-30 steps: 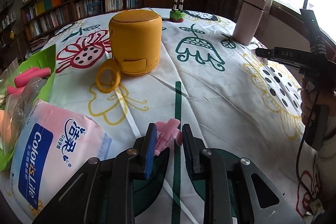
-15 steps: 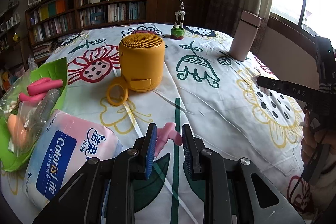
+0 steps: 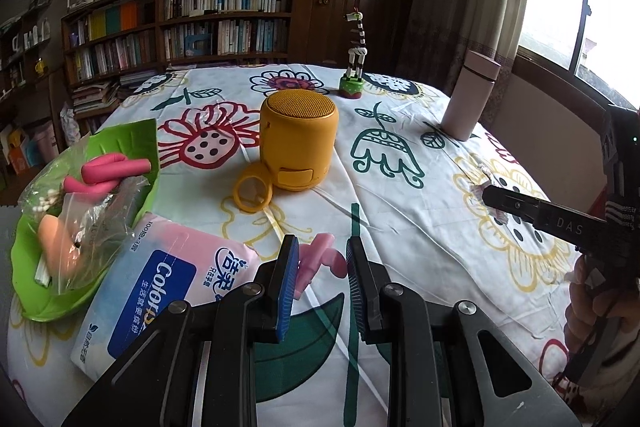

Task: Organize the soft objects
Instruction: 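Carry the pink clip and pink hair tie over the green plate with both tools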

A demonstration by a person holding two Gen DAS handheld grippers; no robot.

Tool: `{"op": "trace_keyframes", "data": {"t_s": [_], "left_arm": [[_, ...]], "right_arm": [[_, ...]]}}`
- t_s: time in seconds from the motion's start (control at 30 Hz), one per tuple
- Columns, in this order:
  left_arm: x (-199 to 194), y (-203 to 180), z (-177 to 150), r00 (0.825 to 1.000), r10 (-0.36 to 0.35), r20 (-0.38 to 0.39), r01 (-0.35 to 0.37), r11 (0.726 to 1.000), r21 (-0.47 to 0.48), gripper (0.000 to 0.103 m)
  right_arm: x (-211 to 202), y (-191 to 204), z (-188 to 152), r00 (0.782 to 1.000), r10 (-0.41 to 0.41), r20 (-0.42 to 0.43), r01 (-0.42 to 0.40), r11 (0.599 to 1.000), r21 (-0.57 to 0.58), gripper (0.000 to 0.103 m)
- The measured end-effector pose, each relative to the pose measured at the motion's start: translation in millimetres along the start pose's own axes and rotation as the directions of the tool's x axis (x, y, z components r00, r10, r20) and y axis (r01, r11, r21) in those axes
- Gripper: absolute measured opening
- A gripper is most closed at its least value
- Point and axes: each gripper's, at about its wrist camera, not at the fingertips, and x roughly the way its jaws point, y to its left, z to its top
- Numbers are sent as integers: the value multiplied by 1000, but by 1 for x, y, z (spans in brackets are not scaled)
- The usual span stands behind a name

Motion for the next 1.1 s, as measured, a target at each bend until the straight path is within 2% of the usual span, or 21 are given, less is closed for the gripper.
{"op": "trace_keyframes", "data": {"t_s": [0.2,0.37,0.73,1.1], "left_arm": [[-11,13,0,1000,9,24,-8,1000,-25,25],[-18,22,-1,999,10,37,-8,999,-40,25],[-39,55,4,995,53,82,-45,994,-95,25],[-53,110,2,983,152,106,-130,973,-192,25]], "right_arm": [[5,6,4,1000,-9,6,9,1000,-11,19],[23,14,23,999,-32,12,33,999,-36,19],[33,59,59,996,38,77,-31,995,-95,19],[42,104,73,991,101,86,-87,984,-157,19]]}}
